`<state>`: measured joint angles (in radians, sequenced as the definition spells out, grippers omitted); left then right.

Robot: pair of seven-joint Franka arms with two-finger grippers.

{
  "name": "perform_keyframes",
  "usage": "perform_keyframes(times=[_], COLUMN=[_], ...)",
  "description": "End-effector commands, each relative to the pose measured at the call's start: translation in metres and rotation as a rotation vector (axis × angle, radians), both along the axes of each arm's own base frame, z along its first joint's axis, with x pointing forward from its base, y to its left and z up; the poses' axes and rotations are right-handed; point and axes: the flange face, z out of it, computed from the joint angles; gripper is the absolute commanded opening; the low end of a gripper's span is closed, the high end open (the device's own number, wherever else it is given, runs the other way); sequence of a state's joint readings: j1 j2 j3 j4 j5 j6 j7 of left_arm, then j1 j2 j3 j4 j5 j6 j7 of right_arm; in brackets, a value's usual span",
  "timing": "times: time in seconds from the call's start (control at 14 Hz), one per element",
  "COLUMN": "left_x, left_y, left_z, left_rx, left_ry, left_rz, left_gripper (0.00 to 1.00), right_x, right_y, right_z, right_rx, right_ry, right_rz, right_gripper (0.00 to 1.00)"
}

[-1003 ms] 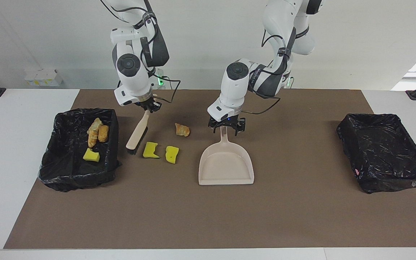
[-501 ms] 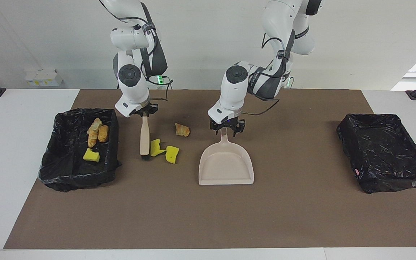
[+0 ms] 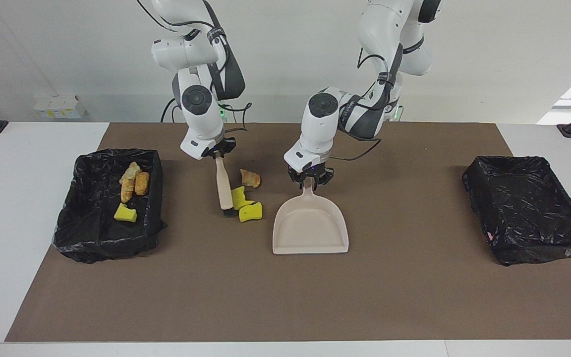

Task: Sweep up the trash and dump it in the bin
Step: 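Carry the dustpan toward the pieces while the right gripper lifts the brush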

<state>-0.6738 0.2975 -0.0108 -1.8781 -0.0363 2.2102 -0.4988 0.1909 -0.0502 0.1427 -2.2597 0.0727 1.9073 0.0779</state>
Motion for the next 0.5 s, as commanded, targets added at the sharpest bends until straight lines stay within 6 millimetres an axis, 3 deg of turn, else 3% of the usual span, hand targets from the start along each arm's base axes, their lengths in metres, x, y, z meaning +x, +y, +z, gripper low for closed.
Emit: perform_keyframes(times=[0.0, 0.29, 0.43], left_x=[0.006, 0.028, 0.036], left_y=[0.015, 0.064, 0.099], left_z=[0.012, 0.045, 0.064], left_rx=[0.022, 0.079, 0.093], left_ry=[-0.005, -0.024, 0.001], left_rz=[0.012, -0.121, -0.252], left_gripper=[0.03, 0.1, 0.1], right_x=[0.013, 0.025, 0.018], right_y=[-0.003, -0.024, -0.042], right_z=[0.009, 0.034, 0.025], right_rx=[0.009, -0.039, -0.044], right_ry=[0.012, 0.004, -0.016], right_rz=[-0.019, -0.02, -0.05], right_gripper=[0.0, 0.0, 0.0])
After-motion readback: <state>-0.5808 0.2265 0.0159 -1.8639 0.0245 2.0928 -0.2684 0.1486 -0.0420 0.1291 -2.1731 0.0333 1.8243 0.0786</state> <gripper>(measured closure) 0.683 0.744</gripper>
